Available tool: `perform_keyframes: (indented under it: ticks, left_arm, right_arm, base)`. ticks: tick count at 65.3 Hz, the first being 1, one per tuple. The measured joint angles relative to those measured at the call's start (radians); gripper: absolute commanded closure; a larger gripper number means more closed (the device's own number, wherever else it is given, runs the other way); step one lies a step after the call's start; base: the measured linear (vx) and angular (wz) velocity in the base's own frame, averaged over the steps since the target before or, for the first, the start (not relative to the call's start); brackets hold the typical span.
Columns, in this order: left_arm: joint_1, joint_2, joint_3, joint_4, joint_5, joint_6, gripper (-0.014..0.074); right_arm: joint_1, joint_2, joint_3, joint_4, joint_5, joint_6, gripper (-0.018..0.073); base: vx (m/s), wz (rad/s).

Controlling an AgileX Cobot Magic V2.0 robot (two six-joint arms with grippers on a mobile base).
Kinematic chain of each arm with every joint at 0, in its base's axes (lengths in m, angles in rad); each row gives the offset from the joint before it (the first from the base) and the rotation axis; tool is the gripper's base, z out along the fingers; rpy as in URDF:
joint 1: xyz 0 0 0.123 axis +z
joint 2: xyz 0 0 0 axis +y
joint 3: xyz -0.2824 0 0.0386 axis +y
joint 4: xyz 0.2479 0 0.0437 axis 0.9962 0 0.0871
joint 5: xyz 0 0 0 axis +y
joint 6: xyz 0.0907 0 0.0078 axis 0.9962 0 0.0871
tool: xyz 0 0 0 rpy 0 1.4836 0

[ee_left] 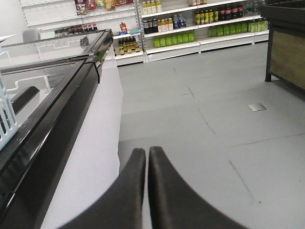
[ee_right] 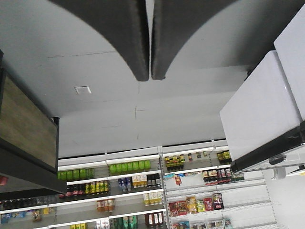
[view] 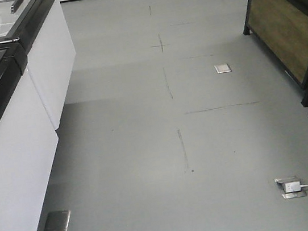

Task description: Left arm holds basket, right arm returns cookies

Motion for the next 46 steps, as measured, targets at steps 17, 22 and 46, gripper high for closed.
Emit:
perform_keyframes:
  ticks: [17,22,46]
  left_arm:
    - [0.000,0.000,0.000,0.000,0.000,0.000,0.0603]
    - [0.000,0.000,0.000,0.000,0.000,0.000,0.0603]
    - [0.000,0.000,0.000,0.000,0.000,0.000,0.0603]
  right_arm:
    - [0.000,0.000,0.000,0.000,0.000,0.000,0.0567]
    - [0.000,0.000,0.000,0.000,0.000,0.000,0.0567]
    - [0.000,0.000,0.000,0.000,0.001,0.000,0.0567]
  base:
    - [0.00,0.00]
    - [0.00,0.00]
    - [0.00,0.00]
